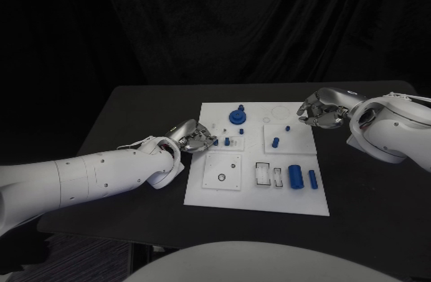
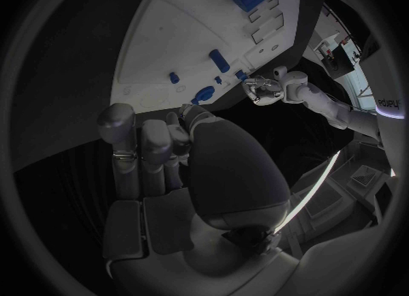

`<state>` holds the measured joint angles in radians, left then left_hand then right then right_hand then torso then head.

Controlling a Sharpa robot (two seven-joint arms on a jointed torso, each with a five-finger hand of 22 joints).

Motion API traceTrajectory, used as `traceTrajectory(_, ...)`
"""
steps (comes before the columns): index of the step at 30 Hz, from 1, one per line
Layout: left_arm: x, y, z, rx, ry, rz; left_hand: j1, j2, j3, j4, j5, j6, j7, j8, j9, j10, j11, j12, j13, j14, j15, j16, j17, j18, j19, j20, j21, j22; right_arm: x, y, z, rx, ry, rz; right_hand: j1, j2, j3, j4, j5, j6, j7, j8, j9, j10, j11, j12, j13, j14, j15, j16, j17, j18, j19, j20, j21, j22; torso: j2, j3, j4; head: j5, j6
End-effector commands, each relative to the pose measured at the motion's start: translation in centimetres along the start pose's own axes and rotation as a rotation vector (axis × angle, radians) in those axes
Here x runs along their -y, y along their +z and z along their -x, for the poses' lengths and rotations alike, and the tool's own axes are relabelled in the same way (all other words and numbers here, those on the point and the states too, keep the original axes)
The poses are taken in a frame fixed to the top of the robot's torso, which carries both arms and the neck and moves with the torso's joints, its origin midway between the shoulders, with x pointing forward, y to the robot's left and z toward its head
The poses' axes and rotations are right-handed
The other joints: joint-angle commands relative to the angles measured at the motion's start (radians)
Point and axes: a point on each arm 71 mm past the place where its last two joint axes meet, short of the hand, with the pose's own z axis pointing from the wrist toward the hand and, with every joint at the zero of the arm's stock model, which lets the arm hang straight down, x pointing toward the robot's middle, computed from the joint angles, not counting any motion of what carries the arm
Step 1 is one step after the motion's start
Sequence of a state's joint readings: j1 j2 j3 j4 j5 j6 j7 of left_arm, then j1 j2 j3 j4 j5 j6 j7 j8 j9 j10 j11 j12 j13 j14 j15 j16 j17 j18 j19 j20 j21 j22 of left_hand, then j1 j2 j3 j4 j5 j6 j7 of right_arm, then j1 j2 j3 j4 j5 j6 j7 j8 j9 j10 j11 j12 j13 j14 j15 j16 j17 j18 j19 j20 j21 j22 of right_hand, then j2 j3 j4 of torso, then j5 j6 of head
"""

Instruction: Assemble the parts on the task board

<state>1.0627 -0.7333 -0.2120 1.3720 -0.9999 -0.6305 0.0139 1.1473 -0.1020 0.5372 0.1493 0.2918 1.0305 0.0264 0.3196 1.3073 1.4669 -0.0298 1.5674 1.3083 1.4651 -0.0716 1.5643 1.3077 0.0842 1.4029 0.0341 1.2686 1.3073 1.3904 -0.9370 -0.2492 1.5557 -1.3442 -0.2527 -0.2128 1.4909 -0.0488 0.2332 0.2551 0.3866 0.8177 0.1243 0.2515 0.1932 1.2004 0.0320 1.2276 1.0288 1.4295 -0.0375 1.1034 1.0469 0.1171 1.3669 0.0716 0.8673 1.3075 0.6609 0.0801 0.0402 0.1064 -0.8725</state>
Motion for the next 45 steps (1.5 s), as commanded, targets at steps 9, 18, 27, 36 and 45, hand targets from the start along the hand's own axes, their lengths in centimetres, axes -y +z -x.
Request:
traceTrajectory(9,0.2,-0.15,-0.04,0.045,-0.004,-0.031,-0.006,0.0,-0.006,0.015,-0.022,-0.015,-0.002,0.01,0.03,0.104,-0.005,0.003,0.262,0.106,-0.005,0.006,0.263,-0.013,-0.006,0.003,-0.001,0.169,0.1,-0.03,-0.15,-0.01,-0.004,-0.011,0.004,-0.009,-0.002,-0.005,0.006,0.005,0.003,0.002,0.001,0.0,0.0,-0.003,-0.001,-0.001,-0.001,-0.002,-0.001,0.005,0.003,-0.003,-0.003,0.092,0.0,0.0,0.0003,0.002,0.0)
traceTrajectory(18,0.28,-0.18,-0.22,0.032,-0.004,-0.051,-0.029,0.001,-0.035,0.063,-0.075,-0.024,0.001,0.029,0.029,0.104,-0.002,0.003,0.262,0.106,-0.002,0.006,0.263,-0.011,-0.012,0.005,-0.01,0.166,0.08,-0.02,-0.17,-0.012,-0.004,-0.011,0.005,-0.011,-0.001,-0.007,0.005,0.005,0.003,0.002,0.001,-0.001,-0.001,-0.004,-0.002,-0.002,-0.001,-0.003,-0.002,0.005,0.003,-0.003,-0.004,0.092,0.0,0.0,0.0006,0.002,0.0)
traceTrajectory(27,0.21,-0.13,-0.6,-0.005,-0.005,-0.044,-0.032,0.001,-0.05,0.078,-0.076,-0.03,0.001,0.031,0.028,0.104,-0.001,0.003,0.262,0.106,-0.001,0.006,0.263,-0.01,-0.016,0.007,-0.016,0.164,0.1,-0.03,-0.19,-0.014,-0.004,-0.012,0.005,-0.011,-0.001,-0.007,0.005,0.005,0.003,0.002,0.001,-0.001,-0.001,-0.004,-0.002,-0.002,-0.001,-0.003,-0.002,0.005,0.003,-0.003,-0.004,0.092,0.0,0.0,0.0008,0.001,0.0)
traceTrajectory(36,-0.1,-0.13,-0.71,-0.011,-0.004,-0.027,-0.013,0.004,-0.05,0.072,-0.056,-0.033,0.0,0.031,0.028,0.104,-0.002,0.003,0.262,0.106,-0.001,0.006,0.263,-0.01,-0.016,0.007,-0.016,0.165,0.23,-0.05,-0.19,-0.018,-0.006,-0.017,0.005,-0.011,-0.001,-0.007,0.005,0.005,0.003,0.002,0.001,-0.001,-0.001,-0.004,-0.002,-0.002,-0.001,-0.003,-0.002,0.005,0.003,-0.003,-0.004,0.092,0.001,-0.0001,0.0001,0.002,0.0)
traceTrajectory(45,-0.16,-0.15,-0.68,-0.004,-0.003,-0.028,-0.008,0.006,-0.05,0.073,-0.051,-0.034,0.0,0.031,0.028,0.104,-0.002,0.003,0.262,0.106,-0.001,0.006,0.263,-0.01,-0.016,0.007,-0.015,0.165,0.28,-0.02,-0.19,-0.018,-0.003,-0.019,0.007,-0.013,-0.001,-0.008,0.005,0.006,0.003,0.002,0.001,-0.002,-0.001,-0.006,-0.004,-0.002,-0.001,-0.004,-0.002,0.006,0.003,-0.003,-0.006,0.091,0.0,-0.0009,-0.0004,0.003,0.0)
